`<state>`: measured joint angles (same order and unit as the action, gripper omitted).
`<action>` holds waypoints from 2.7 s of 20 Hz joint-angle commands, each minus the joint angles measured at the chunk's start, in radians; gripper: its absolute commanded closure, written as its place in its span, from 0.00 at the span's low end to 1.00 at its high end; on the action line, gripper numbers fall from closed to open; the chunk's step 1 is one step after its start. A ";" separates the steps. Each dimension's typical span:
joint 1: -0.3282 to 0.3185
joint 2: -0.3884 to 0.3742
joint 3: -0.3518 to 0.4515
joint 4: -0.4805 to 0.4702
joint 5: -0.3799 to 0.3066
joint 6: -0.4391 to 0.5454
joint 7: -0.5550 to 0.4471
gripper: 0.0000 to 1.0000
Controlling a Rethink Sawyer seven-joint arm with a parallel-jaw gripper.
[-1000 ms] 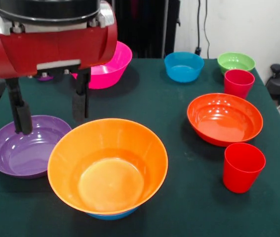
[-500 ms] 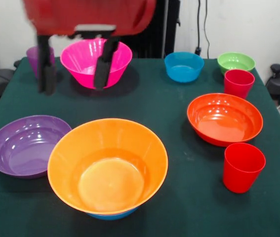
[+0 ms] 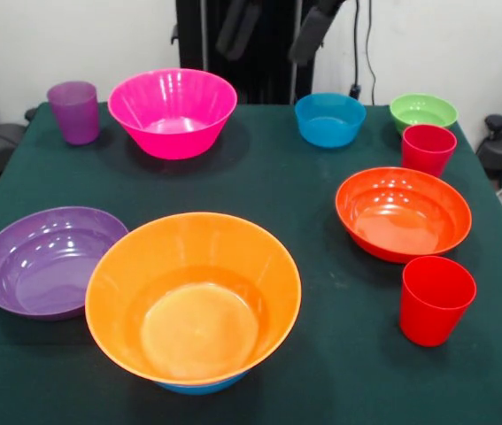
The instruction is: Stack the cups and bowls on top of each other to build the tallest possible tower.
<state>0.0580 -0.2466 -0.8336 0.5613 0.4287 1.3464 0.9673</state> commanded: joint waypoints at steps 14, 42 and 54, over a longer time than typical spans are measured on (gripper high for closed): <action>0.047 -0.118 0.191 0.470 -0.163 -0.358 0.059 0.00; 0.000 -0.079 0.334 0.570 -0.153 -0.681 0.153 0.00; -0.008 -0.042 0.353 0.556 -0.144 -0.737 0.167 0.00</action>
<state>0.0672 -0.3571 -0.6422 1.0399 0.3306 0.6362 0.9675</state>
